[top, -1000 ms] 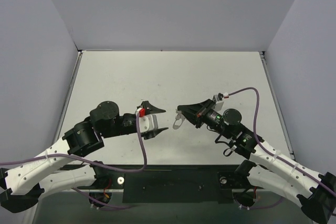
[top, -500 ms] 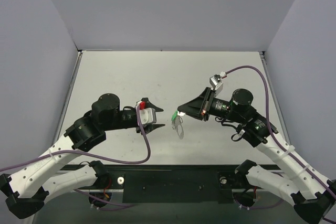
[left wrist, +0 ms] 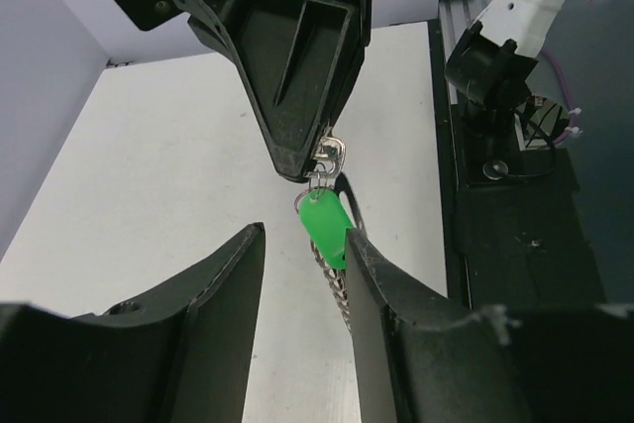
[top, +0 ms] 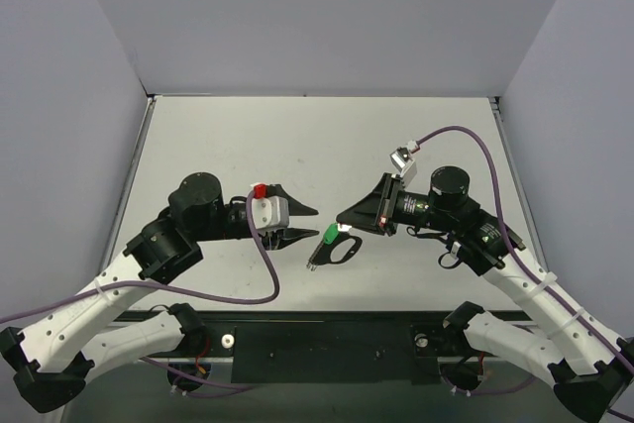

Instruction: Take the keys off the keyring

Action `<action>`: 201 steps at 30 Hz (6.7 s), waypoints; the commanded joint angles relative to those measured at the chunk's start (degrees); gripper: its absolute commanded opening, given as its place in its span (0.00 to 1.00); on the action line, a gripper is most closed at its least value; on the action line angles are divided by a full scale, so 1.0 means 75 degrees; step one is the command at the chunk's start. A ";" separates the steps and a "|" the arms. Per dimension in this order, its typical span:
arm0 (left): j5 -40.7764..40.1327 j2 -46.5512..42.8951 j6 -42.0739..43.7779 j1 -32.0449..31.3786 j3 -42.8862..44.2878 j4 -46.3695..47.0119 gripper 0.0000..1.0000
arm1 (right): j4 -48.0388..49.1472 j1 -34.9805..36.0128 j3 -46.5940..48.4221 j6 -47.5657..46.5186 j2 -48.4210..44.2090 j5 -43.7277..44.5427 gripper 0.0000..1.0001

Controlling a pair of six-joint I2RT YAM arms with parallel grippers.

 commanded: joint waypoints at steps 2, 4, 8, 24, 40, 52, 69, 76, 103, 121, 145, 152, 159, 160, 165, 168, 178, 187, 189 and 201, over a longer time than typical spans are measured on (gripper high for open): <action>0.0540 0.0154 -0.0610 0.0020 0.0148 0.0787 0.45 | 0.0244 -0.0040 0.0459 -0.0048 -0.0112 -0.0184 0.00; 0.0587 0.0201 -0.0728 0.0020 0.0125 0.0892 0.45 | 0.0278 -0.0040 0.0483 -0.0024 -0.0136 -0.0172 0.00; 0.0599 0.0306 -0.0892 -0.0027 0.0066 0.1126 0.43 | 0.0349 -0.0040 0.0541 0.0023 -0.0159 -0.0172 0.00; 0.0118 0.0845 -0.1021 -0.0601 0.0125 0.1315 0.33 | 0.0560 -0.0017 0.0647 0.0234 -0.0230 -0.0125 0.00; -0.0269 0.0916 -0.1196 -0.0789 0.0184 0.1596 0.30 | 0.0747 0.0101 0.0635 0.0351 -0.0277 -0.0032 0.00; -0.0608 0.0986 -0.1185 -0.0941 0.0195 0.1760 0.00 | 0.0771 0.0206 0.0612 0.0351 -0.0323 0.0015 0.00; -0.1347 0.0529 -0.1559 -0.1058 -0.0379 0.2814 0.00 | 0.0549 0.0241 0.0494 0.0257 -0.0464 0.0331 0.00; -0.1757 0.0236 -0.2097 -0.1117 -0.0590 0.3236 0.00 | 0.0407 0.0241 0.0366 0.0175 -0.0780 0.0812 0.00; -0.3105 0.0365 -0.2978 -0.2148 -0.1024 0.5205 0.00 | -0.0050 0.0241 -0.0712 0.0187 -0.1484 0.2066 0.00; -0.3291 0.0271 -0.2767 -0.2160 -0.1105 0.4971 0.00 | 0.0033 0.0148 -0.1134 0.0047 -0.1331 0.1961 0.00; -0.3116 0.0001 -0.3177 -0.2148 -0.2886 0.4220 0.55 | 0.0138 0.0077 -0.1369 -0.0317 -0.0628 0.1586 0.00; -0.3432 0.0411 -0.3201 -0.2148 -0.3109 0.4631 0.55 | 0.0150 0.0077 -0.1170 -0.0294 -0.0570 0.1480 0.00; -0.3807 0.0716 -0.3107 -0.2148 -0.3309 0.5204 0.52 | 0.0138 0.0089 -0.1111 -0.0200 -0.0604 0.1422 0.00; -0.3831 0.0763 -0.3084 -0.2148 -0.3320 0.5228 0.51 | 0.0370 0.0101 -0.1111 -0.0177 -0.0616 0.1410 0.00; -0.3960 0.0904 -0.2967 -0.2160 -0.3332 0.5474 0.47 | 0.0454 0.0147 -0.1158 -0.0106 -0.0640 0.1387 0.00; -0.3948 0.1021 -0.2896 -0.2160 -0.3239 0.5451 0.40 | 0.0490 0.0171 -0.1146 -0.0083 -0.0628 0.1363 0.00; -0.4007 0.1091 -0.2755 -0.2230 -0.3098 0.5393 0.13 | 0.0607 0.0311 -0.1216 -0.0013 -0.0628 0.1375 0.00; -0.4089 0.1068 -0.2767 -0.2301 -0.3004 0.5357 0.45 | 0.0595 0.0382 -0.1287 -0.0001 -0.0710 0.1445 0.00; -0.4089 0.1080 -0.2744 -0.2324 -0.2969 0.5358 0.42 | 0.0595 0.0370 -0.1287 0.0011 -0.0710 0.1457 0.00; -0.4557 0.1197 -0.2615 -0.2558 -0.2899 0.5510 0.00 | 0.0677 0.0476 -0.1333 0.0023 -0.0651 0.1480 0.00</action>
